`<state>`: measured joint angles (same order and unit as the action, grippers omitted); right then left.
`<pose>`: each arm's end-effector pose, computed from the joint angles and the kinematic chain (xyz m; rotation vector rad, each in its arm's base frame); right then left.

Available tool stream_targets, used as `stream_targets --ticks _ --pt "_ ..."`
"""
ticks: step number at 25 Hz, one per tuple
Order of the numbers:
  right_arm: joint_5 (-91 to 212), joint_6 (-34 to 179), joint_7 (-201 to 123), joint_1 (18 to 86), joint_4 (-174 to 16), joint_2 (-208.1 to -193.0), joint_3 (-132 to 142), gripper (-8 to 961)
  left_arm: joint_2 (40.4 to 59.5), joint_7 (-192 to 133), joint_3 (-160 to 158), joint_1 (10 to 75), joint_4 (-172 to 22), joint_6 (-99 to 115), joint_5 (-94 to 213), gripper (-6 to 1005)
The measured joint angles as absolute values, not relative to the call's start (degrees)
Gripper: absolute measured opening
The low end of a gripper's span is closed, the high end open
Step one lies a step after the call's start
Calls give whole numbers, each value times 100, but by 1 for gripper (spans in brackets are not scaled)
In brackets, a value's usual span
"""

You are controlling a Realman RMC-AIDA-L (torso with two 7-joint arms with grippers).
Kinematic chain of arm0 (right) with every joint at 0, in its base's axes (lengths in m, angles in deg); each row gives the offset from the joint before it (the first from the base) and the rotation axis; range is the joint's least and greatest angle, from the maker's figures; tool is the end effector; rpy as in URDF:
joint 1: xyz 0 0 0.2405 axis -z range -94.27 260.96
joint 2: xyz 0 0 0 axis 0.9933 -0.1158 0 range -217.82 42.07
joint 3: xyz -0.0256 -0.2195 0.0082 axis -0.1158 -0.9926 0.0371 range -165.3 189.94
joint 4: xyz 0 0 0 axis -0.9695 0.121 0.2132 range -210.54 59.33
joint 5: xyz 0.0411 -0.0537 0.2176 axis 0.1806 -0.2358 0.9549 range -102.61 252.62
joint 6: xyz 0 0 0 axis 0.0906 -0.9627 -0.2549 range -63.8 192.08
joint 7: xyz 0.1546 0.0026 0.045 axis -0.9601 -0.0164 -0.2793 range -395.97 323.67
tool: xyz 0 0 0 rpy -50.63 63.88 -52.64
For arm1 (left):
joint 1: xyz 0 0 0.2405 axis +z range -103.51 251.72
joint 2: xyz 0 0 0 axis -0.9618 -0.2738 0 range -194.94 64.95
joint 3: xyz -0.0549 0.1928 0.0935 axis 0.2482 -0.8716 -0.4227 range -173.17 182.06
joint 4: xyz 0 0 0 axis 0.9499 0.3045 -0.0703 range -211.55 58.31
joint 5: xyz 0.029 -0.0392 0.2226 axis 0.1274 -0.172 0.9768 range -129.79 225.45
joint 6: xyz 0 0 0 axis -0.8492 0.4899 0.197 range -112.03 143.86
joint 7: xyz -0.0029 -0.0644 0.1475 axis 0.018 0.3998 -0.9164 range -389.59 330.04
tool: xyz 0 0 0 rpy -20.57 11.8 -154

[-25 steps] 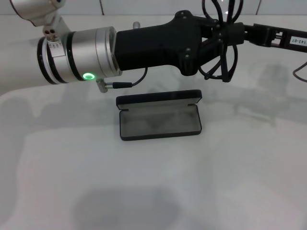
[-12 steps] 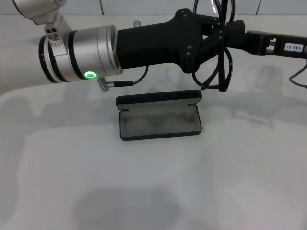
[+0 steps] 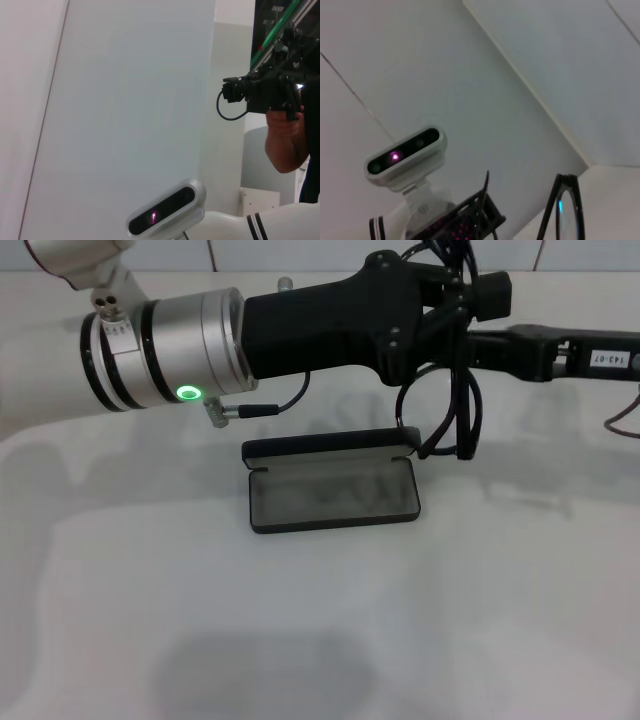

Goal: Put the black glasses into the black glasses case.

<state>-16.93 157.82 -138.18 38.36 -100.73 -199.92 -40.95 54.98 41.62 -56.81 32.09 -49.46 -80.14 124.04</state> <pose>0.1378 0.3727 0.0118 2.7154 -0.9314 -1.0616 -0.0981 0.3426 -0.0189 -2.7594 -0.2229 -1.4598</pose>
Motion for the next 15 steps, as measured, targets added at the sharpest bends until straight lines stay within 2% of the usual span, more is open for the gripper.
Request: stream_targets --ticks 15 --pt "-1693 15933 -13758 3835 -10080 -19976 -4195 103 5498 4125 -5683 3209 -4983 -7878 12402 21"
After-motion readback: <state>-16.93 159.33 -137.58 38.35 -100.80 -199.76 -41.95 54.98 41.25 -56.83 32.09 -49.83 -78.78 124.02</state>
